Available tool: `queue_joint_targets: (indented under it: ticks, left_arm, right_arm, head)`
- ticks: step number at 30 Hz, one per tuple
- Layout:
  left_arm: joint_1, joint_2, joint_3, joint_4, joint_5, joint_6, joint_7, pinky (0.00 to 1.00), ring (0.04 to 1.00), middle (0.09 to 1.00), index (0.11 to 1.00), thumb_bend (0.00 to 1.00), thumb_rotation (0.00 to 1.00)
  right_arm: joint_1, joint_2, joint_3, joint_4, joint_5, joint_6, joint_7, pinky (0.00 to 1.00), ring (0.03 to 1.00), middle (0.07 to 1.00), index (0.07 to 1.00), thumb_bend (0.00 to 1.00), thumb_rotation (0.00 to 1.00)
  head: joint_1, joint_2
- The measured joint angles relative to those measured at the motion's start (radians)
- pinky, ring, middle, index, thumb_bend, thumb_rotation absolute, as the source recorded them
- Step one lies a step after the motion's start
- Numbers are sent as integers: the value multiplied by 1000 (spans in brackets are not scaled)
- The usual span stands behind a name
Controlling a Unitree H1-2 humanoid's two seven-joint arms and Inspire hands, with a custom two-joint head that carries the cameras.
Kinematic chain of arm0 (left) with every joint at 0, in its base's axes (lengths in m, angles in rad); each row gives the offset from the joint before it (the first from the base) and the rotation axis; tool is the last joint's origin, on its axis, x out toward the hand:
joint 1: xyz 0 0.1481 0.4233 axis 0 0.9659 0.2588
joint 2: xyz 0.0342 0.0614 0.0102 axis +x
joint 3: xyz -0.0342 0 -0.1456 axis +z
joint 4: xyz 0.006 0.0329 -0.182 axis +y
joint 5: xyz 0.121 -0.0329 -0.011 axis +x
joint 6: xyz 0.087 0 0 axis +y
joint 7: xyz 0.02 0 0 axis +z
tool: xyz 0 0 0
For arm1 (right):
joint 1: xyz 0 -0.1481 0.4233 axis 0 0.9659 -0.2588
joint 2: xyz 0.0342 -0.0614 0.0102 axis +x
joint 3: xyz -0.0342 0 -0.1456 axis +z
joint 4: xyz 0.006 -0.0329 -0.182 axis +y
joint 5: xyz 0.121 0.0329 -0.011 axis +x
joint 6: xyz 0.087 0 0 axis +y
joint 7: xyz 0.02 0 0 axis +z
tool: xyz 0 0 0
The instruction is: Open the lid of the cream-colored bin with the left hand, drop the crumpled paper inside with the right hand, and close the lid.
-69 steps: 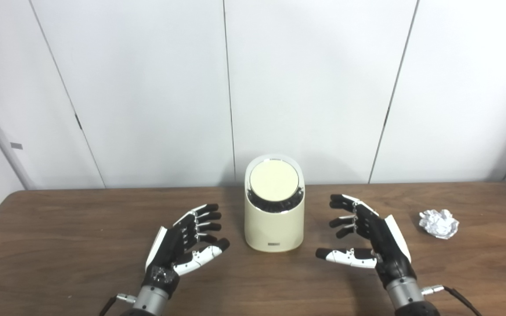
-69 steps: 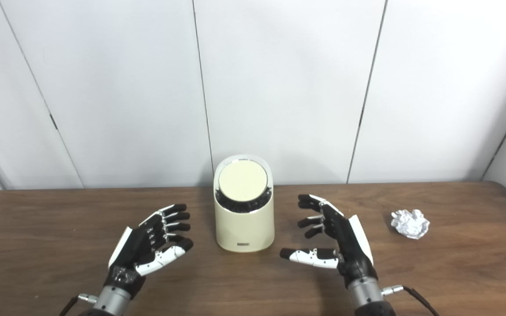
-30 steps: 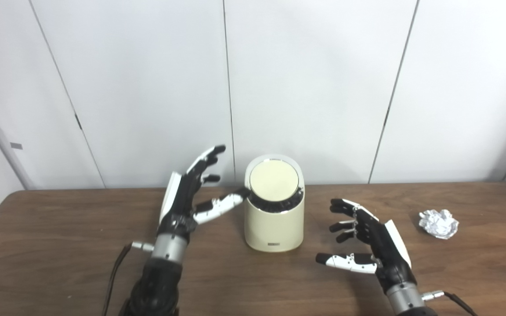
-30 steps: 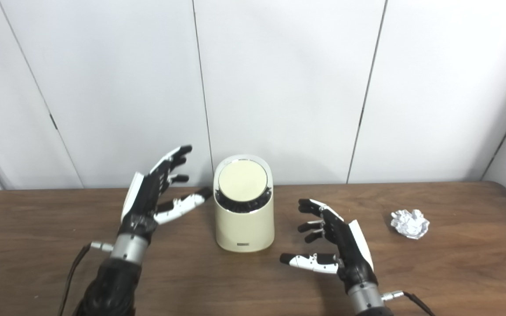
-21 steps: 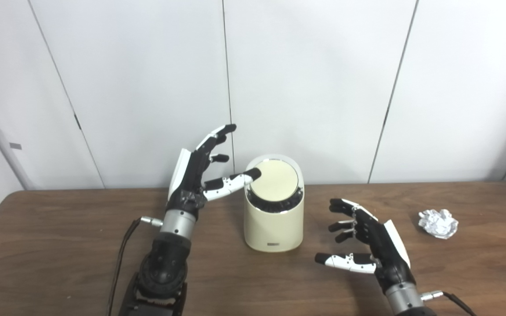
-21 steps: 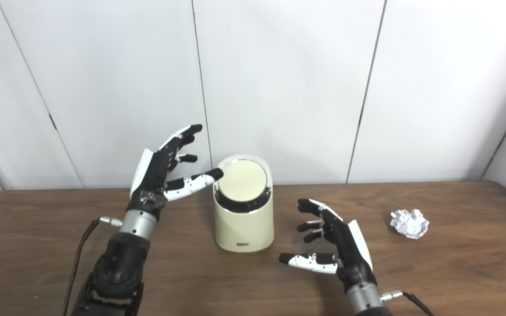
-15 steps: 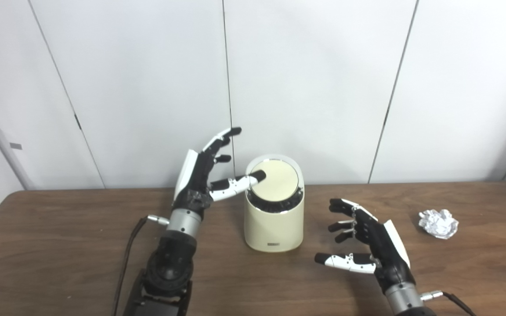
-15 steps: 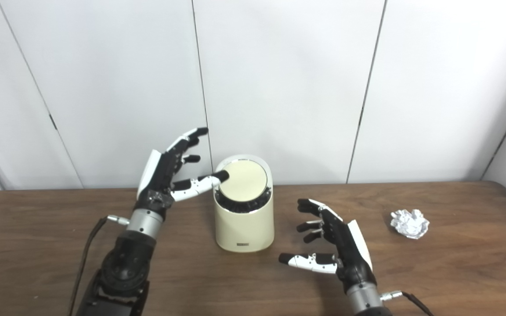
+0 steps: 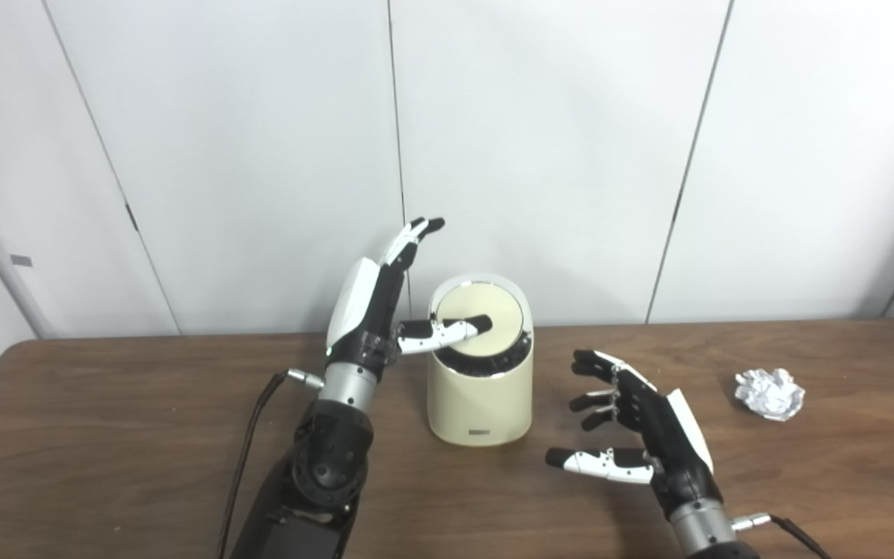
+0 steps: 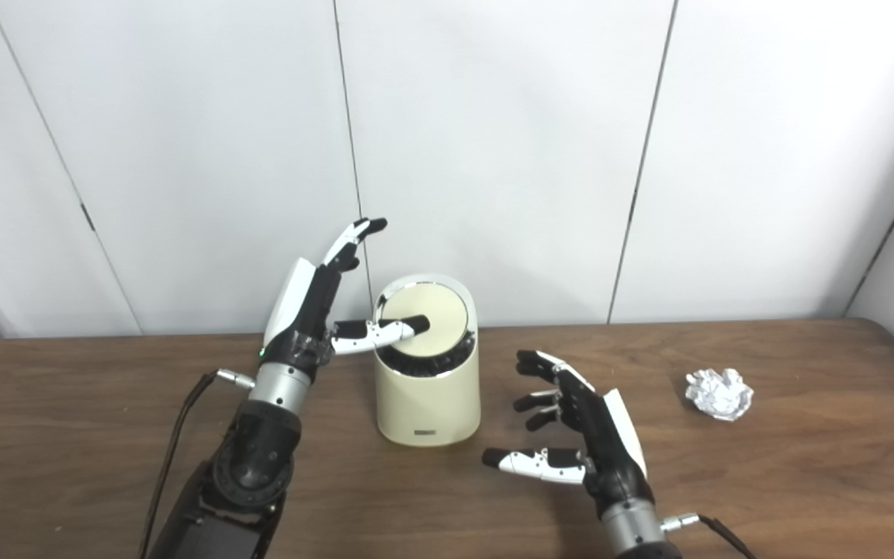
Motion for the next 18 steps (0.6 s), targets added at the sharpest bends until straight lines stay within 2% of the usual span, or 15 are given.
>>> queue_joint_targets:
  ticks: [4, 11, 18]
  left_arm:
    - [-7, 12, -11, 25, 36, 1, 0, 850, 980, 993, 958, 917, 265]
    - [-30, 16, -15, 34, 51, 4, 0, 825, 978, 996, 958, 899, 231]
    - [-30, 21, -27, 39, 81, 5, 0, 793, 970, 997, 964, 893, 238]
  right_arm:
    - [-1, 1, 0, 2, 0, -1, -1, 478, 608, 781, 810, 794, 94]
    - [-9, 4, 0, 9, 0, -6, -8, 470, 597, 774, 804, 794, 69]
    - [-11, 4, 6, 10, 0, -10, -17, 463, 593, 775, 806, 786, 66]
  head:
    - [-2, 0]
    - [-6, -2]
    - [-12, -2]
